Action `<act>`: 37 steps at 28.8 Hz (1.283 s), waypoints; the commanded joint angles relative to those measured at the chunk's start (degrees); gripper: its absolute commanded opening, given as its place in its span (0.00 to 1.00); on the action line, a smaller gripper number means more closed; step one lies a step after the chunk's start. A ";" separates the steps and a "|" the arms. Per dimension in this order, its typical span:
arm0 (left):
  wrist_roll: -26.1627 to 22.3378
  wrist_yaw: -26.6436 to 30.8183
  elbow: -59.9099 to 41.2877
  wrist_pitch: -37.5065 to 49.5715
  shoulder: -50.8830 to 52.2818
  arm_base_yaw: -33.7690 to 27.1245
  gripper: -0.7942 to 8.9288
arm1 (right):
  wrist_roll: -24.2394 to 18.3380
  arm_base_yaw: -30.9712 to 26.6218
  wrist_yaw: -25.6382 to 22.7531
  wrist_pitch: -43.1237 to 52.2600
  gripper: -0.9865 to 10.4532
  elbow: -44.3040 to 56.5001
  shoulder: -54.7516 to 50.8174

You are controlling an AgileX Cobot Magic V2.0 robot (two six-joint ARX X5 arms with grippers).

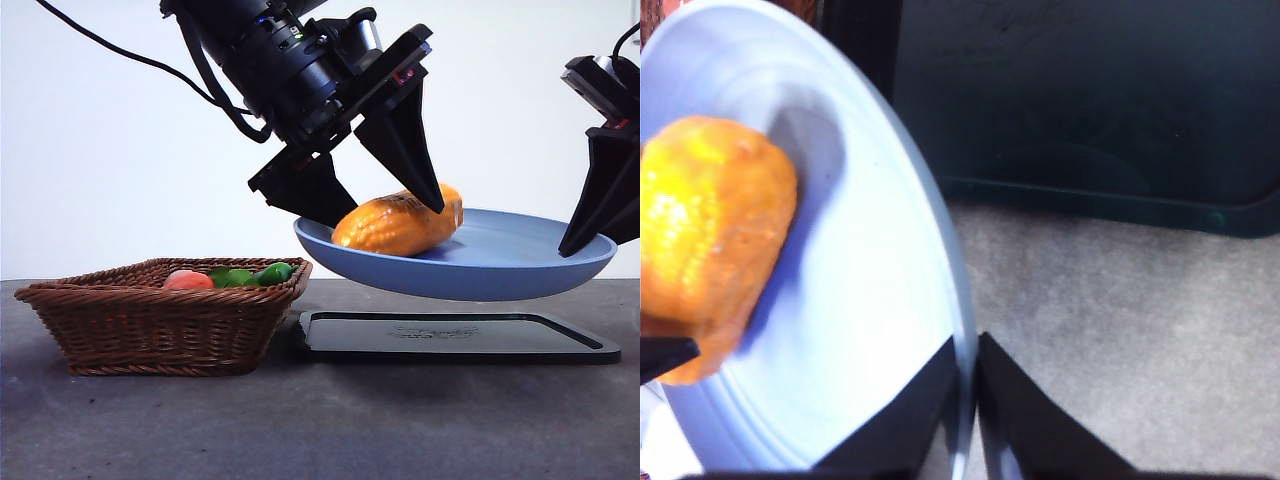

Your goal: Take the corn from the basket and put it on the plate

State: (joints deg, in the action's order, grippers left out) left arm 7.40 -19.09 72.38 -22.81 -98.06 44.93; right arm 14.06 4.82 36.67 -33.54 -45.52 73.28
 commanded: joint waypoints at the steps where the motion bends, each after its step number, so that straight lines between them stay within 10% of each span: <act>1: -0.70 -0.07 1.31 0.17 -0.77 0.63 0.44 | 0.94 -0.04 0.76 0.96 0.09 -1.11 0.55; 37: -2.01 -0.22 9.75 -10.73 16.09 0.31 0.44 | 1.81 -6.08 -2.58 5.01 0.09 -23.76 35.87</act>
State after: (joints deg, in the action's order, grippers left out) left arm 6.50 -19.31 80.53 -34.09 -81.62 44.86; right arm 15.57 -1.23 34.24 -29.08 -68.07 108.01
